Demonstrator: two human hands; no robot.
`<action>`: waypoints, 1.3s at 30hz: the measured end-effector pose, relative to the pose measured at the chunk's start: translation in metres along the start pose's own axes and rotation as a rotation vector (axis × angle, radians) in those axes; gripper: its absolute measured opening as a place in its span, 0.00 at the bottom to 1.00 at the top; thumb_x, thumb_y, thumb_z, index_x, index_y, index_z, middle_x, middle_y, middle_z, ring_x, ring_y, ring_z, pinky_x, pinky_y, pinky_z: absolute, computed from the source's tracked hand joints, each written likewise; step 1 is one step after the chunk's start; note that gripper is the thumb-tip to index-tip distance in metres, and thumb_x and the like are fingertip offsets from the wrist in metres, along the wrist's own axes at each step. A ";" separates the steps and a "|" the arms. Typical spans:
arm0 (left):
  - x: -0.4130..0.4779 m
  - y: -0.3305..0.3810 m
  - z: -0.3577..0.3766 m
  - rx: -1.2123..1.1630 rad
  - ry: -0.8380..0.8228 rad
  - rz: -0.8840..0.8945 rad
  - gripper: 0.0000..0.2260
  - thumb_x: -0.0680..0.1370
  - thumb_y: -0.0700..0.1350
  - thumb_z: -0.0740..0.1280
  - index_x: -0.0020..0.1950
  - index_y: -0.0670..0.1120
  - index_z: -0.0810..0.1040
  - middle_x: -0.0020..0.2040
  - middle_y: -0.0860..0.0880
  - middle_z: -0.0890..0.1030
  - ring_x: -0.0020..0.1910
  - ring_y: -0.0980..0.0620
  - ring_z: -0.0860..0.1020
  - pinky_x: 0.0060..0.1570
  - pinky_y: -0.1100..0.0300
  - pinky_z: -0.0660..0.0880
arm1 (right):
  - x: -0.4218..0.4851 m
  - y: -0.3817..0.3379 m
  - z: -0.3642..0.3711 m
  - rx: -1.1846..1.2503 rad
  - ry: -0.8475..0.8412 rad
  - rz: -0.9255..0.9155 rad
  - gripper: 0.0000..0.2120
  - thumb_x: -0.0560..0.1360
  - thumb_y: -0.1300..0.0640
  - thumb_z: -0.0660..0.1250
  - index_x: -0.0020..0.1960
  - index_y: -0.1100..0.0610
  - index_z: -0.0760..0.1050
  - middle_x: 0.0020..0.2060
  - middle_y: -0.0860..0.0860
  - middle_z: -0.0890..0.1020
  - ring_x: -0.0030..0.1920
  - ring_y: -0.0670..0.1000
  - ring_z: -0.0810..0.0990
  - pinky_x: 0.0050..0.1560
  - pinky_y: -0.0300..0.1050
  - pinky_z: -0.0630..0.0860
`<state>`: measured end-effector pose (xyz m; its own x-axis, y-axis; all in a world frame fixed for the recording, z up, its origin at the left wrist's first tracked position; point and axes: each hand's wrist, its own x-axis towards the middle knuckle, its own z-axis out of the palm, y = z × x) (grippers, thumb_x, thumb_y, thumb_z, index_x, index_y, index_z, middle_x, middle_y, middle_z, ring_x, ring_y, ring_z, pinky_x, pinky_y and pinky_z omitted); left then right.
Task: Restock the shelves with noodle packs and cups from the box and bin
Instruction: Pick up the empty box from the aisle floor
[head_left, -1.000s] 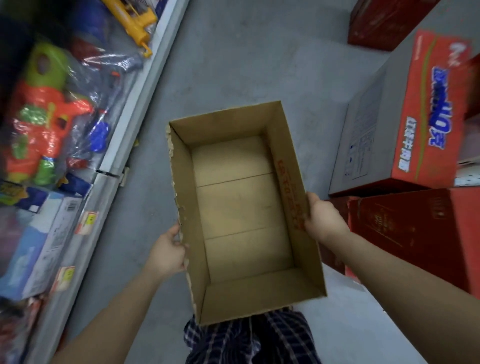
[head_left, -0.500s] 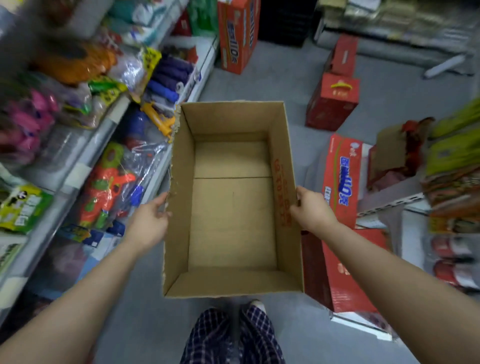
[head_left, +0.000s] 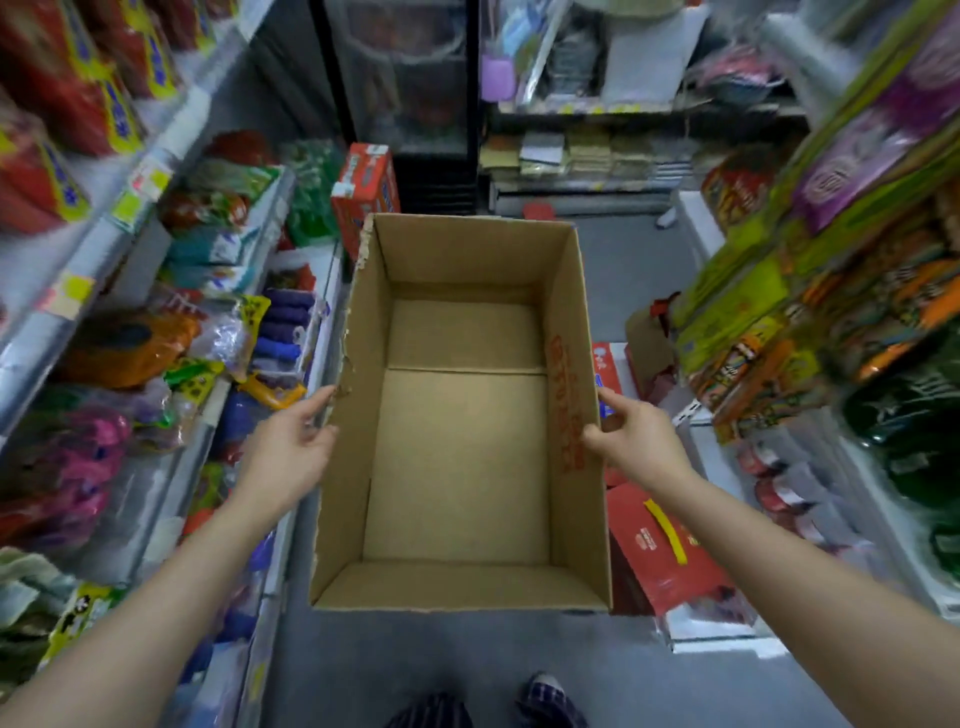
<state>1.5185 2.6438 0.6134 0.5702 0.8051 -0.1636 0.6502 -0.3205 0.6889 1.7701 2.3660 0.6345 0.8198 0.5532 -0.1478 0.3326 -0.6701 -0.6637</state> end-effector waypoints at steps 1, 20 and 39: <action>0.005 0.003 -0.009 0.017 -0.004 0.025 0.23 0.77 0.49 0.67 0.72 0.61 0.71 0.39 0.48 0.85 0.41 0.44 0.83 0.42 0.50 0.78 | -0.007 -0.007 -0.002 0.013 0.026 0.005 0.22 0.71 0.58 0.69 0.64 0.45 0.78 0.27 0.48 0.78 0.28 0.44 0.70 0.34 0.44 0.70; -0.037 0.117 -0.039 0.266 -0.472 0.549 0.23 0.80 0.43 0.67 0.73 0.57 0.69 0.31 0.54 0.84 0.29 0.57 0.81 0.34 0.55 0.80 | -0.222 0.006 -0.053 0.272 0.204 0.423 0.27 0.69 0.60 0.66 0.68 0.50 0.75 0.30 0.53 0.84 0.30 0.56 0.83 0.35 0.50 0.83; -0.264 0.158 0.093 0.369 -0.997 0.908 0.22 0.76 0.38 0.68 0.56 0.66 0.77 0.39 0.68 0.82 0.45 0.63 0.82 0.54 0.59 0.76 | -0.563 0.078 -0.057 0.383 0.495 0.834 0.23 0.69 0.62 0.65 0.64 0.53 0.79 0.28 0.53 0.81 0.27 0.52 0.81 0.35 0.43 0.82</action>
<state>1.5177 2.3340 0.7000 0.8697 -0.3918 -0.3003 -0.1305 -0.7692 0.6255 1.3608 1.9739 0.7071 0.8499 -0.3355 -0.4064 -0.5262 -0.4970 -0.6900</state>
